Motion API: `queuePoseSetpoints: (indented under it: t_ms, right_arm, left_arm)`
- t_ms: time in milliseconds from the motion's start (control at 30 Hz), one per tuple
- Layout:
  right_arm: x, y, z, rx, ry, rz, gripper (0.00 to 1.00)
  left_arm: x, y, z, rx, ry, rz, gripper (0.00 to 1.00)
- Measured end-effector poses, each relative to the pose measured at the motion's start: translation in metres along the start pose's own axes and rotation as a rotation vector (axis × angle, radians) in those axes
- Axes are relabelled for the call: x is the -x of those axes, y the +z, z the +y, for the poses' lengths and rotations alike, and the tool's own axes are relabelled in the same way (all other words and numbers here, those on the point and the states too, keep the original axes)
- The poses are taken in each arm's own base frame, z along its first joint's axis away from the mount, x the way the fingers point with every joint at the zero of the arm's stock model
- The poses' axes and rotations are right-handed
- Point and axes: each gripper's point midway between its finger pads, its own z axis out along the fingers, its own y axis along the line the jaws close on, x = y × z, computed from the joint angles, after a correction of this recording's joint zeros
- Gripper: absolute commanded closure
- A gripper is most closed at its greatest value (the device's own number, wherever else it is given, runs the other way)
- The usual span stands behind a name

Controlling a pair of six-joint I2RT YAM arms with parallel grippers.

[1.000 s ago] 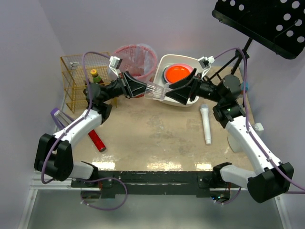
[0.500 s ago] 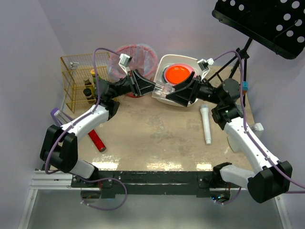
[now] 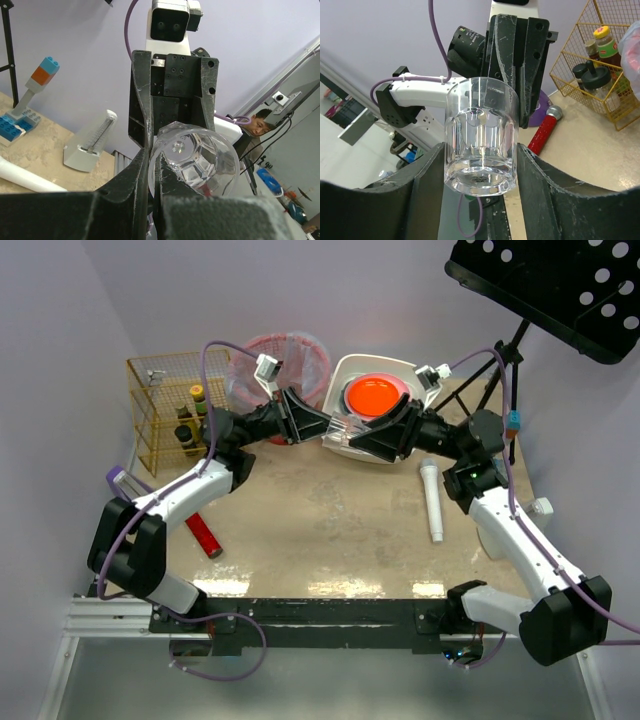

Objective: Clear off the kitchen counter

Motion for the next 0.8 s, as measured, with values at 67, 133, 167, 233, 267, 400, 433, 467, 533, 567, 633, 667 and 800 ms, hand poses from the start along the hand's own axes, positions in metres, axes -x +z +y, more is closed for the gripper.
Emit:
queuePoseSetpoints:
  t_ms: [67,133,167,233,267,400,433,467,533,567,633,667,800]
  right_arm:
    - [0.0,0.0,0.0,0.001,0.0,-0.001,0.91]
    - [0.0,0.0,0.0,0.001,0.002,0.0,1.0]
    - [0.0,0.0,0.0,-0.002,0.004,0.001,1.0]
    - [-0.001,0.0,-0.003,-0.013,0.006,0.001,1.0]
    - [-0.001,0.0,-0.005,-0.024,0.008,0.0,1.0]
    - [0.012,0.002,-0.013,-0.099,-0.01,-0.024,1.0]
    - [0.018,0.003,-0.013,-0.119,-0.022,-0.033,1.0]
    - [0.026,0.004,-0.013,-0.139,-0.039,-0.048,1.0]
    - [0.049,0.006,-0.014,-0.197,-0.09,-0.089,1.0]
    - [0.055,0.007,-0.015,-0.212,-0.105,-0.099,1.0]
    - [0.076,0.009,-0.024,-0.291,-0.15,-0.132,1.0]
    - [0.084,0.009,-0.03,-0.333,-0.17,-0.142,1.0]
    - [0.103,0.008,-0.078,-0.528,-0.219,-0.139,1.0]
  left_arm:
    - [0.0,0.0,0.0,-0.003,0.003,-0.001,0.69]
    - [0.001,0.0,0.0,-0.006,0.006,-0.004,0.5]
    - [0.001,0.0,0.0,-0.004,0.009,-0.009,0.44]
    - [0.002,-0.002,0.004,0.008,0.006,-0.023,0.37]
    - [0.002,-0.004,0.008,0.021,0.001,-0.03,0.34]
    - [0.0,-0.027,0.035,0.122,-0.039,-0.063,0.3]
    - [0.0,-0.035,0.042,0.155,-0.049,-0.078,0.3]
    - [0.0,-0.044,0.048,0.19,-0.05,-0.086,0.3]
    - [-0.002,-0.06,0.057,0.26,-0.046,-0.1,0.3]
    - [-0.003,-0.066,0.06,0.296,-0.038,-0.104,0.29]
    - [-0.004,-0.075,0.063,0.365,-0.012,-0.103,0.29]
    - [-0.005,-0.079,0.065,0.404,0.006,-0.1,0.28]
    - [-0.008,-0.099,0.072,0.576,0.093,-0.086,0.28]
